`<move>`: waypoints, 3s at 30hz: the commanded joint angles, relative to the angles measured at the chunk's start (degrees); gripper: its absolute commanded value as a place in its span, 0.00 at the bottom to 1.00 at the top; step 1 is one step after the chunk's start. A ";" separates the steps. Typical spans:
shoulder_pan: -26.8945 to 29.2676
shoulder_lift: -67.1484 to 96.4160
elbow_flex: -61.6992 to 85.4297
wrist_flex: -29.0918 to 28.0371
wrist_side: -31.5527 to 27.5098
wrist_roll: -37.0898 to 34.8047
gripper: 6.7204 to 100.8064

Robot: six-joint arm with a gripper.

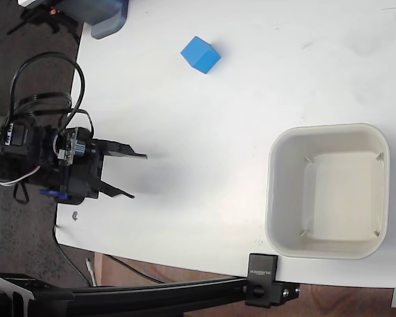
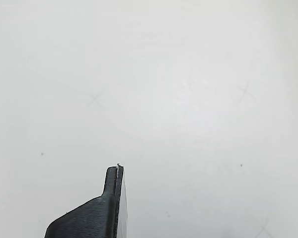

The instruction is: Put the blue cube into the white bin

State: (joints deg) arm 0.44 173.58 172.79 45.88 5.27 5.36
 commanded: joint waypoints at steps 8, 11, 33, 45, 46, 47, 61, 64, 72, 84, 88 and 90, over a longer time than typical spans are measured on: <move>2.64 1.32 -1.41 -1.14 -3.25 -0.88 0.99; 2.64 1.32 -1.41 -1.14 -3.25 -0.88 0.99; -18.28 -39.29 -37.97 1.85 3.87 -2.99 0.99; -35.42 -49.57 -47.55 1.49 4.04 -0.62 0.99; -35.42 -50.45 -47.90 0.26 2.81 -0.53 0.99; -35.33 -51.33 -48.34 -0.62 1.76 -0.70 0.99; -23.12 -63.63 -53.53 -2.11 -17.49 -13.10 0.97; -24.17 -64.86 -54.05 -2.72 -16.35 -12.48 0.97; -23.91 -65.39 -48.16 -10.55 -15.91 -11.16 0.95; -23.73 -66.53 -44.30 -15.03 -16.08 -10.37 0.95; -23.55 -67.59 -43.77 -16.52 -16.70 -10.11 0.94; -23.29 -68.20 -43.59 -17.40 -17.05 -10.28 0.94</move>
State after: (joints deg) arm -23.03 104.68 130.25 30.23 -10.81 -4.83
